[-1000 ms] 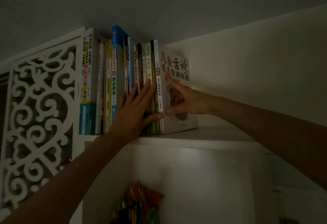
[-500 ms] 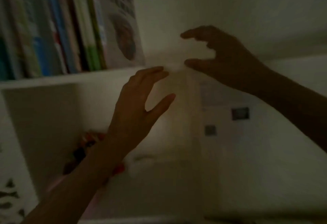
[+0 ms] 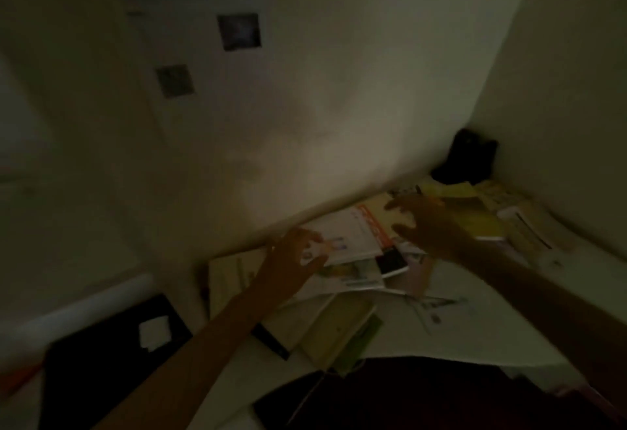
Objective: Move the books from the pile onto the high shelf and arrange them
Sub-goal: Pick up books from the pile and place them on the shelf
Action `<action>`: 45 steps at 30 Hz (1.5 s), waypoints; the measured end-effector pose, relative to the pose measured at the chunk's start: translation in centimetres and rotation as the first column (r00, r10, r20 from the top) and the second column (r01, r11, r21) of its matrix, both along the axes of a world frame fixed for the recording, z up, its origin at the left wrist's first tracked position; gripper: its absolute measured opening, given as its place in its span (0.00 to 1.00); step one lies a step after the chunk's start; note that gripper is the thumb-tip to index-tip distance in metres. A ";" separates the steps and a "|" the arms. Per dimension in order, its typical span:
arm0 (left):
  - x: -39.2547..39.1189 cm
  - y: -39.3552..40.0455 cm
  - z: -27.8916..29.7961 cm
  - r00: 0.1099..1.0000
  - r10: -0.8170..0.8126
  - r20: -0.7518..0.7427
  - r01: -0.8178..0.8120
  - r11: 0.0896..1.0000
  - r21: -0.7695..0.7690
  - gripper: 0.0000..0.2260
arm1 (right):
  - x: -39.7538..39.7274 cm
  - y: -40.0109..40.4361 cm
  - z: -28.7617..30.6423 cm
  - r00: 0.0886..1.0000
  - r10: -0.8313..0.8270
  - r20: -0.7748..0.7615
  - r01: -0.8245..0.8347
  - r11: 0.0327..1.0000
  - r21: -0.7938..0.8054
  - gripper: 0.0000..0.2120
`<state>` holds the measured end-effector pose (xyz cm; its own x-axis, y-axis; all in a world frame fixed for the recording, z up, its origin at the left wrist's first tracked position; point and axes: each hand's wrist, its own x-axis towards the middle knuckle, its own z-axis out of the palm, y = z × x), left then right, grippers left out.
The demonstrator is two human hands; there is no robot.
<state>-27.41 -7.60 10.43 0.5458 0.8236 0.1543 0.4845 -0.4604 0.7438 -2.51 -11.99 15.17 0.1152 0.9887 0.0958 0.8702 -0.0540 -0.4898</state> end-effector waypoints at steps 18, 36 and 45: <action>11.6 6.1 -13.8 0.907 0.295 -0.301 -0.332 0.940 -0.079 0.27 | 4.9 11.1 -13.8 0.469 -0.542 -0.698 0.122 0.822 -0.556 0.15; 9.6 2.4 -11.1 0.281 0.960 0.014 -0.466 0.149 -0.872 0.19 | 3.0 8.3 -16.3 0.770 -0.292 -0.567 -0.158 0.774 -0.613 0.29; 8.4 0.9 -13.9 0.156 0.984 -0.090 -0.347 -0.031 -0.937 0.27 | 1.7 18.2 -12.8 0.964 0.210 -0.163 -0.258 0.889 -0.379 0.26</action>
<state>-18.98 -6.66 -3.50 -0.3434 0.5389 -0.7692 -0.4522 0.6230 0.6383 -0.81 6.24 2.38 -0.1373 0.9421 -0.3060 0.8208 -0.0647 -0.5676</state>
